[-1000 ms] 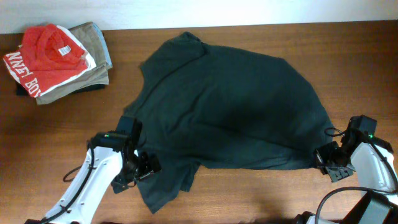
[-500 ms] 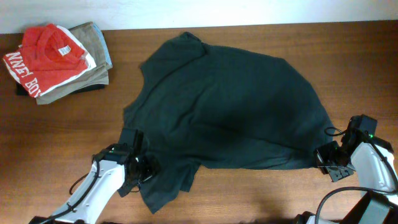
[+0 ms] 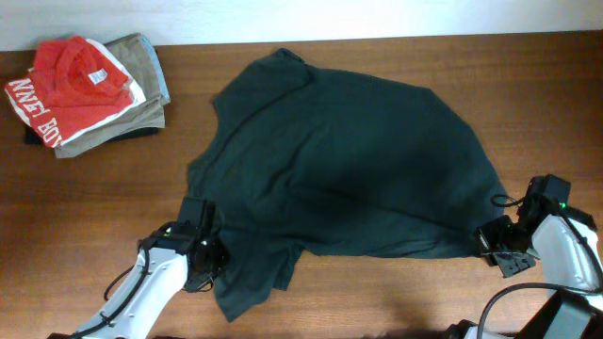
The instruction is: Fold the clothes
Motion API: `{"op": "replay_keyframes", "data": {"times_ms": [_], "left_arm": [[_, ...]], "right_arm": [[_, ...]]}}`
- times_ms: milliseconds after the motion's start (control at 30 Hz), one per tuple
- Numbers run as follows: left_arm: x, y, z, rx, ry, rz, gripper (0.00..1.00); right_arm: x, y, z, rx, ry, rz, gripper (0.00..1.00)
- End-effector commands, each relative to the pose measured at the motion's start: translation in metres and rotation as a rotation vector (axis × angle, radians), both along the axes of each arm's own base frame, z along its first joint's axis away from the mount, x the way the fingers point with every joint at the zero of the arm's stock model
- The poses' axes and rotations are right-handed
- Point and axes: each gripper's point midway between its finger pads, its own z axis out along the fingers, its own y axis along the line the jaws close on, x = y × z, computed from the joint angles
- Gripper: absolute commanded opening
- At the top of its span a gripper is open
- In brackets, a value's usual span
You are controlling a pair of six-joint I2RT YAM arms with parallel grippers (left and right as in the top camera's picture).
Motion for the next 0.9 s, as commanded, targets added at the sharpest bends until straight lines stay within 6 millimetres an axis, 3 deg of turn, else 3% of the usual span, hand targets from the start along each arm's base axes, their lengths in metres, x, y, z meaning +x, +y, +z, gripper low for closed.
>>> {"op": "replay_keyframes", "data": {"times_ms": [0,267,400,633,867], "left_arm": [[-0.016,-0.006,-0.001,-0.03,0.089,-0.015,0.01],[0.022,-0.011,0.074,-0.032,-0.063,-0.154,0.01],[0.027,-0.012,0.105,-0.038,-0.165,-0.177,0.01],[0.025,-0.011,0.117,-0.036,-0.221,-0.203,0.01],[0.024,-0.007,0.116,-0.015,-0.212,-0.203,0.01]], "right_arm": [[0.013,-0.014,0.031,-0.061,-0.052,-0.01,0.04],[-0.002,-0.016,0.065,-0.114,-0.035,-0.012,0.04],[-0.012,-0.011,0.075,-0.119,-0.039,0.052,0.04],[-0.028,-0.001,0.077,-0.086,0.018,0.126,0.04],[-0.024,-0.003,0.09,-0.096,0.005,0.185,0.04]]}}
